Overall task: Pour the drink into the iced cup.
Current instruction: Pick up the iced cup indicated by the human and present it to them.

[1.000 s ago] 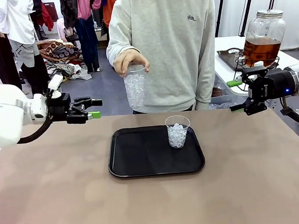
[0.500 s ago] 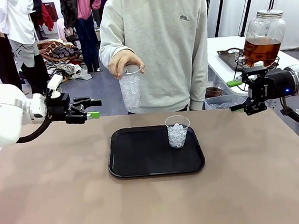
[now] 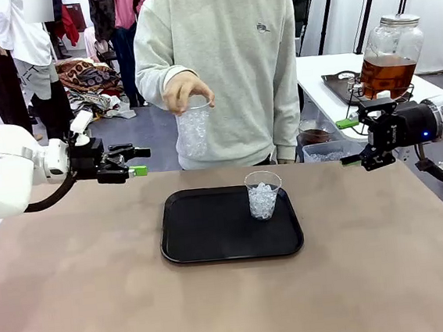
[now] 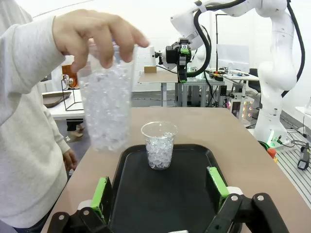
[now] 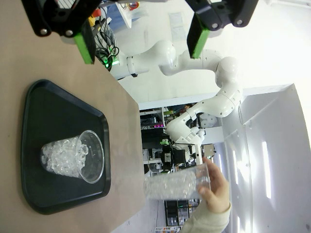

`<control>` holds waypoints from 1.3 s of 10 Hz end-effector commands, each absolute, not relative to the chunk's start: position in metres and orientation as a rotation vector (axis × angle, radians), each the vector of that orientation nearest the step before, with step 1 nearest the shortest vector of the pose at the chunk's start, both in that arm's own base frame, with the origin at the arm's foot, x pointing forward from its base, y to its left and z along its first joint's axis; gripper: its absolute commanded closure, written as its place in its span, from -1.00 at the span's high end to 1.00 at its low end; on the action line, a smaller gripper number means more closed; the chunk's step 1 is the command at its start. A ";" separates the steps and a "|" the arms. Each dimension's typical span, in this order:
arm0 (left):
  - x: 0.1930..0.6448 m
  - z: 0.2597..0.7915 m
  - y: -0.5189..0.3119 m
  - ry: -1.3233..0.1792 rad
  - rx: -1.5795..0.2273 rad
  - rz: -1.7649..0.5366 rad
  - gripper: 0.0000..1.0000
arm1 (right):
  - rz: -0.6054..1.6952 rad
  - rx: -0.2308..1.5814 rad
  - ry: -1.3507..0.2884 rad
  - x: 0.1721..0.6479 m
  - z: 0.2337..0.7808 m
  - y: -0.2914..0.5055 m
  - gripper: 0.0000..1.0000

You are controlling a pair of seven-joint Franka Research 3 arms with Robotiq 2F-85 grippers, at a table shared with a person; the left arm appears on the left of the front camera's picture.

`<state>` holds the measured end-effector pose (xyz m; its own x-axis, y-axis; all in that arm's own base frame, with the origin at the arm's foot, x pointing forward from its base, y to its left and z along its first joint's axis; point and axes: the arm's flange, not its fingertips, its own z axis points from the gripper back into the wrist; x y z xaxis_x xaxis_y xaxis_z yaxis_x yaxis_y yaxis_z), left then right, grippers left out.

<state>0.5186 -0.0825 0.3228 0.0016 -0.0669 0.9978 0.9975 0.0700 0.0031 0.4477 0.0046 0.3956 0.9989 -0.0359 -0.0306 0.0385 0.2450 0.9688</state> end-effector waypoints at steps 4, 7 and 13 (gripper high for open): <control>0.517 0.323 -0.082 -1.204 -1.107 -1.177 1.00 | -0.054 1.322 -0.002 0.448 0.397 0.006 1.00; 0.517 0.323 -0.082 -1.204 -1.107 -1.177 1.00 | -0.054 1.322 -0.002 0.448 0.397 0.006 1.00; 0.517 0.323 -0.082 -1.204 -1.107 -1.177 1.00 | -0.054 1.322 -0.002 0.448 0.397 0.006 1.00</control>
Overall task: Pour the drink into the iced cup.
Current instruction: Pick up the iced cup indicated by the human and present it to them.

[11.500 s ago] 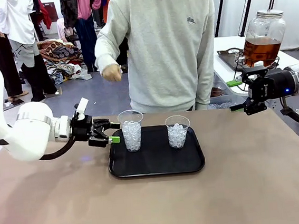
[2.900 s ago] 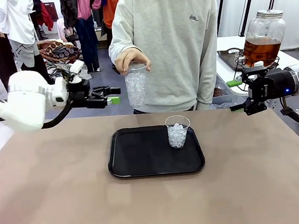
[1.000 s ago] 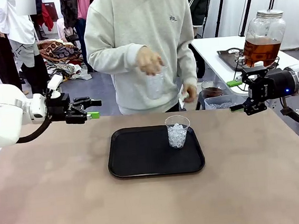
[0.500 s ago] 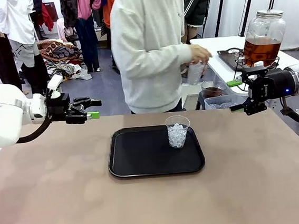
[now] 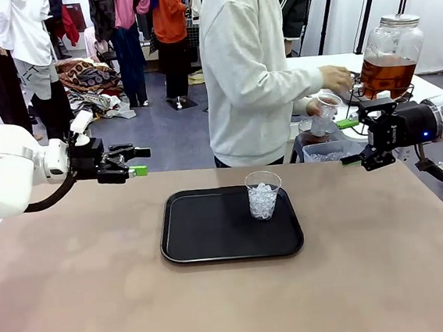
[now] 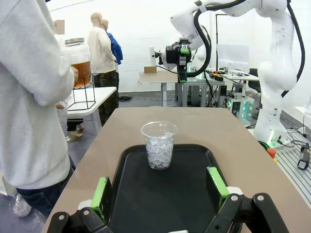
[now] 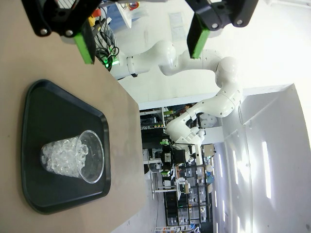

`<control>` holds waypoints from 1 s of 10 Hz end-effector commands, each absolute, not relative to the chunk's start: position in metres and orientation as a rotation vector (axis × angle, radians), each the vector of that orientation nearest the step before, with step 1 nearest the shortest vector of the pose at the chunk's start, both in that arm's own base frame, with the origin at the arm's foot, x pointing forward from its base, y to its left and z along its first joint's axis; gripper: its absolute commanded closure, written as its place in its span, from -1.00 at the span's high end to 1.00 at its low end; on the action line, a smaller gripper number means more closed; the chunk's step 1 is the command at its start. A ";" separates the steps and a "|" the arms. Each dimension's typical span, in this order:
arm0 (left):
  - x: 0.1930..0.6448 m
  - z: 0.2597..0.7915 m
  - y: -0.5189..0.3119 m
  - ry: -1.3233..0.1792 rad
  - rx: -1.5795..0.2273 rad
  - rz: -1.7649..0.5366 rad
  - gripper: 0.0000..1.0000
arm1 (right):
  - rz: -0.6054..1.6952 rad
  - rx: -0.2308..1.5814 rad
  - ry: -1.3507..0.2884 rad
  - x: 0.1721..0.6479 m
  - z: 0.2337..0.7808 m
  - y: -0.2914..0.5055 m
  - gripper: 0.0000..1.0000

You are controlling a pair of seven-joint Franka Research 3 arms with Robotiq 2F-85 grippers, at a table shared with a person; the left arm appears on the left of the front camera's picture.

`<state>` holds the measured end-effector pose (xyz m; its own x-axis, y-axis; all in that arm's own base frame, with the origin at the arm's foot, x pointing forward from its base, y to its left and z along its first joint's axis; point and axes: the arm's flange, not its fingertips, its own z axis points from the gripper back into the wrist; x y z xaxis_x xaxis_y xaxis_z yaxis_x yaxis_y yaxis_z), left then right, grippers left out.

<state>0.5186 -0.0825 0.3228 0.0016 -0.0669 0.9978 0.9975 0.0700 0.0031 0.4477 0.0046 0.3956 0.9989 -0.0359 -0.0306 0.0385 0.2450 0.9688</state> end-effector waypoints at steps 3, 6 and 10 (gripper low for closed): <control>0.517 0.323 -0.082 -1.204 -1.107 -1.177 1.00 | -0.054 1.322 -0.002 0.448 0.397 0.006 1.00; 0.517 0.323 -0.082 -1.204 -1.107 -1.177 1.00 | -0.054 1.322 -0.002 0.448 0.397 0.006 1.00; 0.517 0.323 -0.082 -1.204 -1.107 -1.177 1.00 | -0.054 1.322 -0.002 0.448 0.397 0.006 1.00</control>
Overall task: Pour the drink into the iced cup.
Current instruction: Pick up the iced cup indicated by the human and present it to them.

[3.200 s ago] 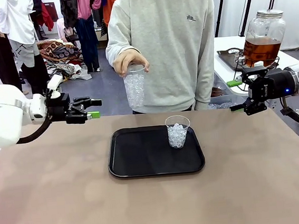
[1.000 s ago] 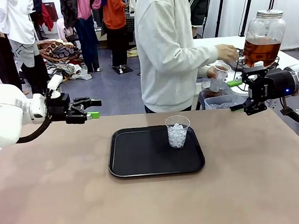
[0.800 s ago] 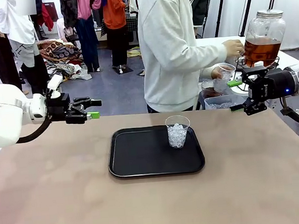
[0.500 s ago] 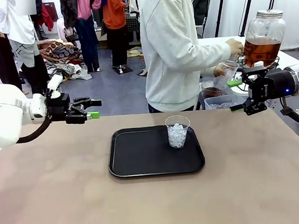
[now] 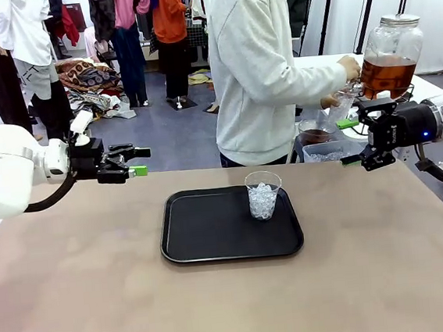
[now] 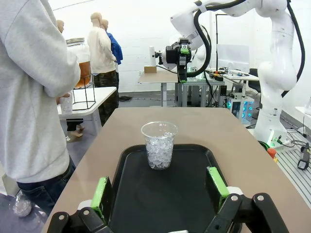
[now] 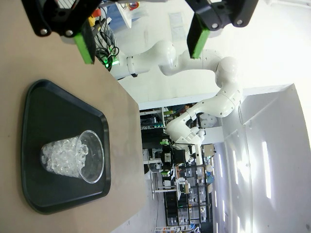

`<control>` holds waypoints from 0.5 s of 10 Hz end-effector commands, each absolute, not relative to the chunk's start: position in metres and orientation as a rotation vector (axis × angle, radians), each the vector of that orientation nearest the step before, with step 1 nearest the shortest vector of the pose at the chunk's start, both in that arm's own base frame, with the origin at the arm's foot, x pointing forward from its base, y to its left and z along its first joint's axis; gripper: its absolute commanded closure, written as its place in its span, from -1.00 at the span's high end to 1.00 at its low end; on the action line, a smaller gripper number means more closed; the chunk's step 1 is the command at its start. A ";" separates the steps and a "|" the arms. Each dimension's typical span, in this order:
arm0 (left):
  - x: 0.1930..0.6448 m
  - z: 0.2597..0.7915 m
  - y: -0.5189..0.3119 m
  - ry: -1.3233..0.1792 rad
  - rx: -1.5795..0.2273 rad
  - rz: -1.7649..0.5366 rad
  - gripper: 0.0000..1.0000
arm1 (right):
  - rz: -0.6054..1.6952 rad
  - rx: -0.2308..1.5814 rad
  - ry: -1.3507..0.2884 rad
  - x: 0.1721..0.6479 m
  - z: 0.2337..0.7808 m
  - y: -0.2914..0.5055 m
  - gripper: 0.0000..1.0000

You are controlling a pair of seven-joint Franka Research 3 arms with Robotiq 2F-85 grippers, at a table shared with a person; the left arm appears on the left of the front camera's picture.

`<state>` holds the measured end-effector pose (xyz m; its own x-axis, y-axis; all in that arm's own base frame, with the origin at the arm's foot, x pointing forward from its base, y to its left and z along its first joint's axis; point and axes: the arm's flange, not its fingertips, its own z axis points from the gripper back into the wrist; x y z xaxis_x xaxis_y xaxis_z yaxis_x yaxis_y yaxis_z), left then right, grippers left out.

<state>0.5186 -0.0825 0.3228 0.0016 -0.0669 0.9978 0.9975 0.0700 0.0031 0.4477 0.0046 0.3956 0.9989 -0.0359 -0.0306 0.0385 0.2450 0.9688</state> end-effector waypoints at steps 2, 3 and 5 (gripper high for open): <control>0.517 0.323 -0.082 -1.204 -1.107 -1.177 1.00 | -0.054 1.322 -0.002 0.448 0.397 0.006 1.00; 0.517 0.323 -0.082 -1.204 -1.107 -1.177 1.00 | -0.054 1.322 -0.002 0.448 0.397 0.006 1.00; 0.517 0.323 -0.082 -1.204 -1.107 -1.177 1.00 | -0.054 1.322 -0.002 0.448 0.397 0.006 1.00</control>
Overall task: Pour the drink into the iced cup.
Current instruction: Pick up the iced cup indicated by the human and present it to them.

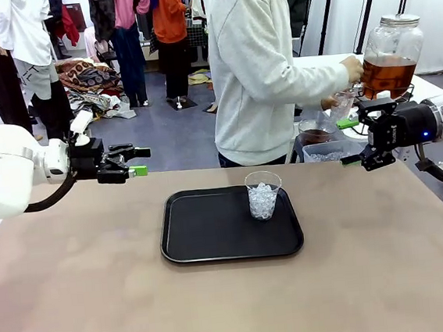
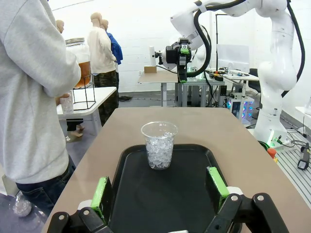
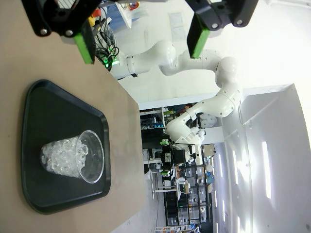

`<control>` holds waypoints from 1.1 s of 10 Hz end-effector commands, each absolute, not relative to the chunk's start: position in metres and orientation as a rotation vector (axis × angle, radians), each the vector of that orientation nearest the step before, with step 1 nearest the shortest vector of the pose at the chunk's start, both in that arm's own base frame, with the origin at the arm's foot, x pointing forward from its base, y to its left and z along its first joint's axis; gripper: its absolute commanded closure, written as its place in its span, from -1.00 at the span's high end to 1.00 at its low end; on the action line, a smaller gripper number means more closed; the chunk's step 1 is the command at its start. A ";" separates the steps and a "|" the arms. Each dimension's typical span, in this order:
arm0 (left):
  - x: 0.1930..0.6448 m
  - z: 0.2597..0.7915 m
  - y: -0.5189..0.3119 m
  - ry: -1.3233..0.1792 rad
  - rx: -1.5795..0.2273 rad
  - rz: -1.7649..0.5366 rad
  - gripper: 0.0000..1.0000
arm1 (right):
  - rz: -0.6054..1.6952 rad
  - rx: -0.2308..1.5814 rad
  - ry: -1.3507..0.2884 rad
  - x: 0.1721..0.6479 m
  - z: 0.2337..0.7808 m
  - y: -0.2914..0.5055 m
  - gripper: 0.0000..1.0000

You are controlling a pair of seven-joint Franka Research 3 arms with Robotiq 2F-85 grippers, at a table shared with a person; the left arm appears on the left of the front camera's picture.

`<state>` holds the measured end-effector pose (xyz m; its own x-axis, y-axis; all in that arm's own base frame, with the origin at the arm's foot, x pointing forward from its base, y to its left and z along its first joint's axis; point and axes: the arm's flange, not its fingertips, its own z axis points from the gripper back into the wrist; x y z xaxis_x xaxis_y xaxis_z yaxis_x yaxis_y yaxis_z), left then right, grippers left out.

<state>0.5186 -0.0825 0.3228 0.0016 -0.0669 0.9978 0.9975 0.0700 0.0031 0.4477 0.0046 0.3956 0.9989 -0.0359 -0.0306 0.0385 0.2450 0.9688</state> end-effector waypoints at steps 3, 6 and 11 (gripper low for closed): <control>0.517 0.323 -0.082 -1.204 -1.107 -1.177 1.00 | -0.054 1.322 -0.002 0.448 0.397 0.006 1.00; 0.517 0.323 -0.082 -1.204 -1.107 -1.177 1.00 | -0.054 1.322 -0.002 0.448 0.397 0.006 1.00; 0.517 0.323 -0.082 -1.204 -1.107 -1.177 1.00 | -0.054 1.322 -0.002 0.448 0.397 0.006 1.00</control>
<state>0.5186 -0.0825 0.3228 0.0016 -0.0669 0.9978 0.9975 0.0700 0.0031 0.4477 0.0046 0.3956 0.9989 -0.0359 -0.0306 0.0385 0.2450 0.9688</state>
